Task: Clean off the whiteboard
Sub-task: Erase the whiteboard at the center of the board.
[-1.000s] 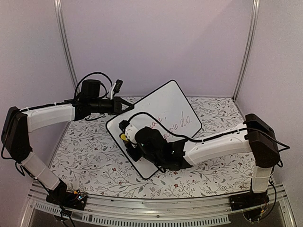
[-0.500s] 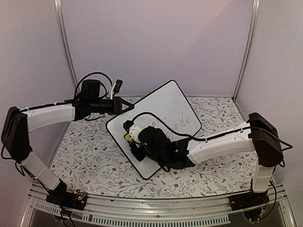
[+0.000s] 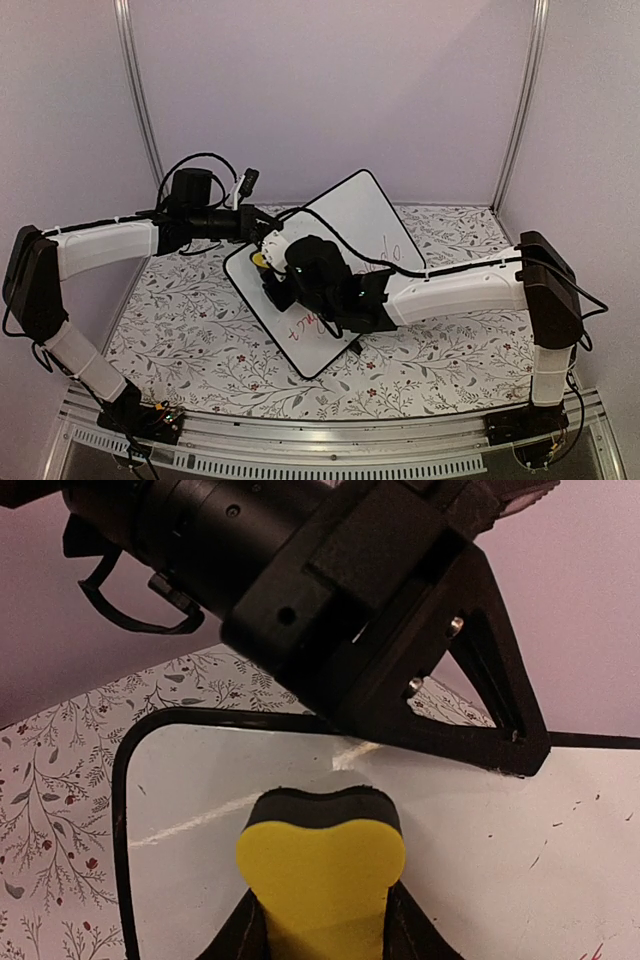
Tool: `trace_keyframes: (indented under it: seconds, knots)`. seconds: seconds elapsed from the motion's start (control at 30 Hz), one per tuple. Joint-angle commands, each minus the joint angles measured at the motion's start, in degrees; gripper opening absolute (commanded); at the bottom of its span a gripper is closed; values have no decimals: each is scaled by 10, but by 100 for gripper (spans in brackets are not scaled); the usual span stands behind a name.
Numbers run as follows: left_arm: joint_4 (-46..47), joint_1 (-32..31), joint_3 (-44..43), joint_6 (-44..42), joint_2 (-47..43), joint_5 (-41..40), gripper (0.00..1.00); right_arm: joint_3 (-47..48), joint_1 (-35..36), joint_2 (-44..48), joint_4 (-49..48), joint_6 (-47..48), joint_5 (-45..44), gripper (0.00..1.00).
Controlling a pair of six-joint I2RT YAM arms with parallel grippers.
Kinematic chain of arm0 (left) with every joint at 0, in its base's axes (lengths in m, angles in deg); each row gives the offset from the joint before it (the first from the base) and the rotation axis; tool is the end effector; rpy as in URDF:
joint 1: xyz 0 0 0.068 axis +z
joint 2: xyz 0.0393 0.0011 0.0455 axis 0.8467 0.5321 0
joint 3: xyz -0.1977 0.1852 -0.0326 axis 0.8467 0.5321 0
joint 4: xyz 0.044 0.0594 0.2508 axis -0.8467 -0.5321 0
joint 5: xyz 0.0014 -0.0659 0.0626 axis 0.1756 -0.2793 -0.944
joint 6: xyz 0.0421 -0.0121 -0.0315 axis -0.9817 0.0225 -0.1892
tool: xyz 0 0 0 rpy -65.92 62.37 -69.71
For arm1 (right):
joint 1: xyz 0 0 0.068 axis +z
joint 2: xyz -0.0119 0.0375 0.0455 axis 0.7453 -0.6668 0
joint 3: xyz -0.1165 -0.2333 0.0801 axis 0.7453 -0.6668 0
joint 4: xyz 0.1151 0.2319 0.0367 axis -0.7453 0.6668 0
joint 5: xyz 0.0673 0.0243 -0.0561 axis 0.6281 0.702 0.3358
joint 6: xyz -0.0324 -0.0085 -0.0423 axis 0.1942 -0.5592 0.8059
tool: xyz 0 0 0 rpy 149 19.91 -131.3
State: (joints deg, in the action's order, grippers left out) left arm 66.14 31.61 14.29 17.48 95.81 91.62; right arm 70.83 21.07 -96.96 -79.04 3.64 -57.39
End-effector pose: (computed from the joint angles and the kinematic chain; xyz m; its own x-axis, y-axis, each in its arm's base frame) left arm 0.3064 -0.1747 0.2736 -0.7162 -0.0538 -0.6959 0.5786 0.5119 -0.6350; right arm 0.1816 0.4352 0.2447 -0.0555 -0.3323 -0.9416 -0.6956 0.6893 -0.2022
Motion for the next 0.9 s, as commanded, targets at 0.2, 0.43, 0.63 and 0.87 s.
trace_keyframes:
  seconds: [0.2,0.43,0.63,0.87]
  knots:
    - [29,-5,1,-11,-23,20,0,-56,-5,-1,7,-36,21,34]
    - [30,-5,2,-11,-23,17,0,-94,-5,18,13,-66,19,33]
    - [30,-6,2,-11,-23,18,0,-122,-5,23,20,-75,10,33]
    - [30,-6,2,-11,-22,18,0,-144,2,29,29,-79,-13,33]
